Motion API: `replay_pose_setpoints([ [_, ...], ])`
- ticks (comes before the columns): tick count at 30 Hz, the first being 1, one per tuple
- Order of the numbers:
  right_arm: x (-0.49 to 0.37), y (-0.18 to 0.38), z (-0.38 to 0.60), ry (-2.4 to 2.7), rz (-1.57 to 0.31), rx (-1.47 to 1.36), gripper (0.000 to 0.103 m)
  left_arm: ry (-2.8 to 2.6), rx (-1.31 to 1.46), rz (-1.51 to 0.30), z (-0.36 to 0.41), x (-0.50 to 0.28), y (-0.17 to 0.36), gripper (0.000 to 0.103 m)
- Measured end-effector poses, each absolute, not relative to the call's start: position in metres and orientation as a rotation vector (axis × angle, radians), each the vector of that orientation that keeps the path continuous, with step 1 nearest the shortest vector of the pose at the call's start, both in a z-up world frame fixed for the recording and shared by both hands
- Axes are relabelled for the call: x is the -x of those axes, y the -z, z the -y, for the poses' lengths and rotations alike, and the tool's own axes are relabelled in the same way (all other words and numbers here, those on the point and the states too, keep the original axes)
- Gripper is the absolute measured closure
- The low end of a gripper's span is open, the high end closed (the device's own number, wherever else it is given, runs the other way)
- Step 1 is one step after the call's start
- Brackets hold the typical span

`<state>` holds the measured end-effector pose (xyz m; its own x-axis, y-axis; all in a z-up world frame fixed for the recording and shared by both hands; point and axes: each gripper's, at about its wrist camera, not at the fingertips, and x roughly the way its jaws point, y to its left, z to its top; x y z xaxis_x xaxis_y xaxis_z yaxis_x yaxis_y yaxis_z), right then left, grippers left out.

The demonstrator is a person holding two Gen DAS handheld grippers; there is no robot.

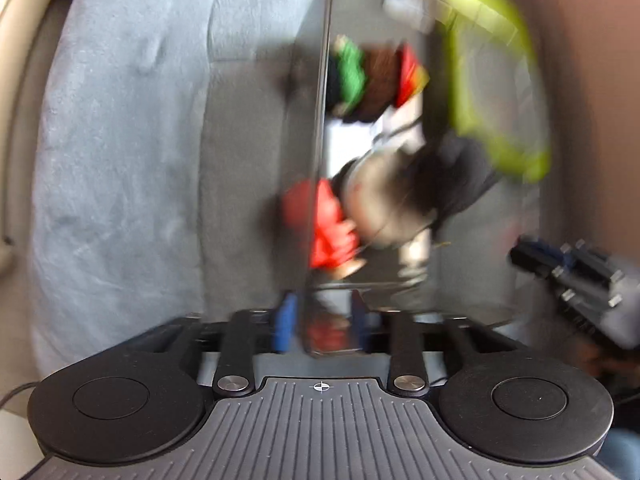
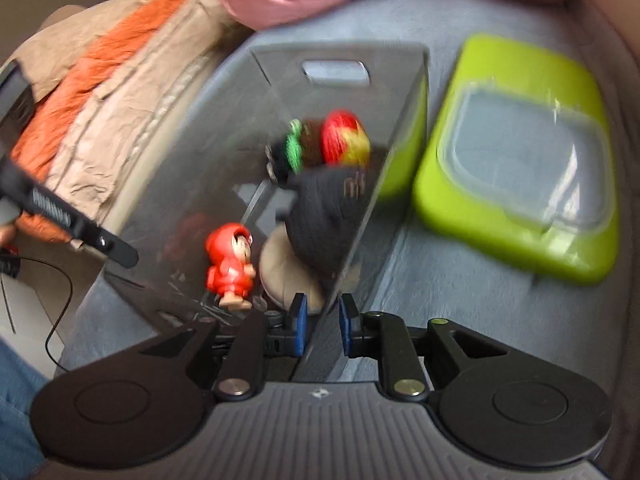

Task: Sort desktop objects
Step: 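Grasp the red figure inside the bin with the right tool and lift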

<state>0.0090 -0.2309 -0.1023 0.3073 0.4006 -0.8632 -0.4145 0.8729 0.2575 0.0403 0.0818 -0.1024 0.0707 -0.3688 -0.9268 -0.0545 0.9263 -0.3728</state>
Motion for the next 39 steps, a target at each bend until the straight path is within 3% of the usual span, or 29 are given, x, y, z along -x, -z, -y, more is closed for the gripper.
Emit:
replay_pose_setpoints([
  [1, -0.007, 0.084, 0.233, -0.521, -1.061, 0.034, 0.075, 0.229, 0.363, -1.410, -0.089, -0.040, 0.083, 0.032],
  [3, -0.004, 0.048, 0.236, -0.521, -0.935, 0.019, 0.037, 0.201, 0.371, -1.247, -0.095, -0.036, 0.046, 0.019],
  [4, -0.009, 0.037, 0.234, -0.552, -0.948, -0.022, 0.029, 0.198, 0.378, -1.185, -0.095, -0.034, 0.032, 0.011],
  [5, -0.015, 0.033, 0.230, -0.570, -0.989, -0.088, 0.027, 0.202, 0.391, -1.152, -0.092, -0.030, 0.022, 0.009],
  [8, -0.028, 0.027, 0.216, -0.562, -1.109, -0.241, 0.037, 0.226, 0.437, -1.076, -0.082, -0.018, -0.003, 0.010],
  [11, -0.034, 0.013, 0.211, -0.424, -1.111, -0.231, 0.034, 0.260, 0.510, -0.973, -0.063, 0.004, -0.026, 0.009],
  [13, -0.034, 0.004, 0.211, -0.336, -1.096, -0.219, 0.037, 0.282, 0.538, -0.886, -0.047, 0.015, -0.045, 0.009],
  [14, -0.034, 0.001, 0.211, -0.309, -1.094, -0.226, 0.052, 0.288, 0.549, -0.835, -0.039, 0.019, -0.054, 0.009],
  [15, -0.034, 0.000, 0.212, -0.301, -1.100, -0.243, 0.073, 0.271, 0.551, -0.772, -0.031, 0.025, -0.061, 0.009],
  [16, -0.034, -0.002, 0.213, -0.297, -1.118, -0.276, 0.076, 0.250, 0.551, -0.708, -0.024, 0.032, -0.068, 0.009],
  [17, -0.032, 0.000, 0.216, -0.296, -1.133, -0.326, 0.073, 0.229, 0.551, -0.644, -0.017, 0.038, -0.074, 0.009],
  [19, -0.029, -0.005, 0.226, -0.289, -1.113, -0.422, 0.058, 0.193, 0.567, -0.526, -0.008, 0.053, -0.081, 0.005],
  [20, -0.026, -0.011, 0.230, -0.283, -1.088, -0.454, 0.041, 0.183, 0.579, -0.480, -0.004, 0.060, -0.083, 0.004],
  [21, -0.023, -0.016, 0.232, -0.283, -1.063, -0.458, 0.034, 0.173, 0.591, -0.434, 0.001, 0.066, -0.085, 0.002],
  [22, -0.020, -0.021, 0.234, -0.284, -1.039, -0.461, 0.037, 0.178, 0.591, -0.416, 0.005, 0.068, -0.085, 0.000],
  [23, -0.019, -0.024, 0.229, -0.292, -1.028, -0.417, 0.048, 0.203, 0.567, -0.421, 0.010, 0.066, -0.084, 0.000],
  [24, -0.018, -0.027, 0.223, -0.301, -1.017, -0.371, 0.070, 0.239, 0.525, -0.442, 0.015, 0.059, -0.083, 0.000],
  [26, -0.025, -0.021, 0.205, -0.366, -1.062, -0.269, 0.091, 0.340, 0.383, -0.531, 0.021, 0.039, -0.077, 0.000],
  [27, -0.032, -0.011, 0.198, -0.380, -1.115, -0.245, 0.092, 0.364, 0.291, -0.591, 0.022, 0.027, -0.073, 0.000],
  [31, -0.061, 0.034, 0.182, -0.379, -1.228, -0.161, 0.087, 0.125, 0.321, -0.716, -0.012, -0.001, -0.050, 0.000],
  [32, -0.069, 0.044, 0.178, -0.385, -1.258, -0.150, 0.075, 0.101, 0.385, -0.795, -0.023, -0.009, -0.042, 0.000],
  [33, -0.076, 0.055, 0.175, -0.403, -1.304, -0.178, 0.057, 0.083, 0.446, -0.883, -0.034, -0.018, -0.034, 0.000],
  [34, -0.083, 0.065, 0.173, -0.420, -1.350, -0.207, 0.050, 0.103, 0.469, -0.985, -0.038, -0.027, -0.023, 0.000],
  [39, -0.101, 0.104, 0.142, -0.407, -1.498, -0.154, 0.040, 0.159, 0.327, -1.222, -0.029, -0.029, 0.026, 0.000],
])
